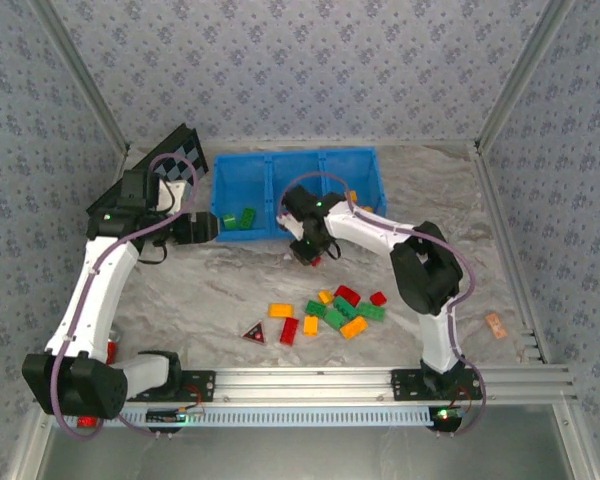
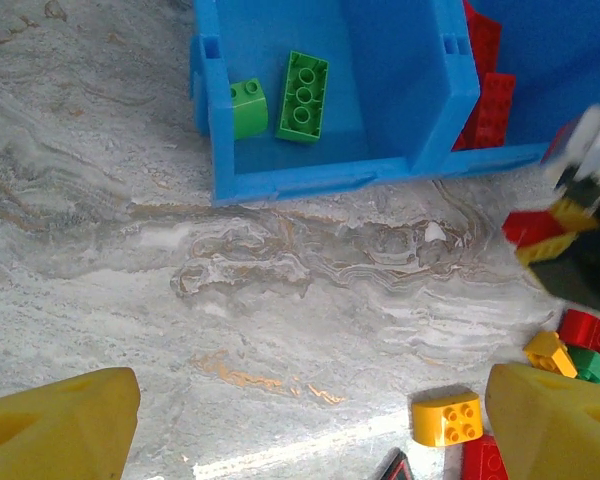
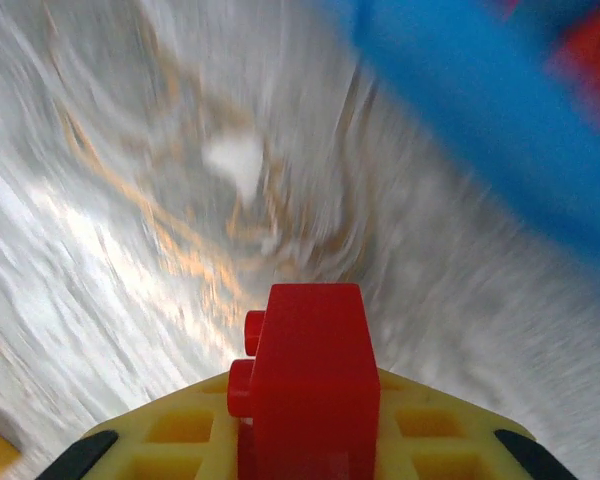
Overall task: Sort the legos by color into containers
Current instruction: Place the lego in the container.
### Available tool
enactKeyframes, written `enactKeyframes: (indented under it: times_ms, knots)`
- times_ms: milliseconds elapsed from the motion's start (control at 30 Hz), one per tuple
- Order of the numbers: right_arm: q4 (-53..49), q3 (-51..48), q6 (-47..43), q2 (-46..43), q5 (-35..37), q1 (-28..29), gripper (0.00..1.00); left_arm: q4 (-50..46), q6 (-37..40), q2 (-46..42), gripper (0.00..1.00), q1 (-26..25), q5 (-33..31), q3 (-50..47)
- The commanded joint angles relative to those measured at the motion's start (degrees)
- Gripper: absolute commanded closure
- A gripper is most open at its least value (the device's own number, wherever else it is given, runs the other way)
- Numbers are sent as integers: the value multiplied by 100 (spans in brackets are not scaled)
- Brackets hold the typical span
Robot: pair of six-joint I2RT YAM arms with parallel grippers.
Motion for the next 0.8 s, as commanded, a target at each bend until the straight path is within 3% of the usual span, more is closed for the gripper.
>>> enactKeyframes:
  times_ms: [0,300,567,633,767]
  knots:
    - [345,692,-68,-102,232,-148,78,-83,-113,-2,11,36,41,-18]
    - [687,2623,-272,1403,895,-419,77,-63,-324,224,11,25,-5,-409]
    - [553,3108,-162,2210,968,-552,75,77,-367,352,11,10,27,-502]
    - [496,3117,-139,2248,952,-564,72,44,-336,461,11,17,43,-441]
    - [514,2984,-117,2061,854,-555,54,-149,-1,716,10,-174,52,-276]
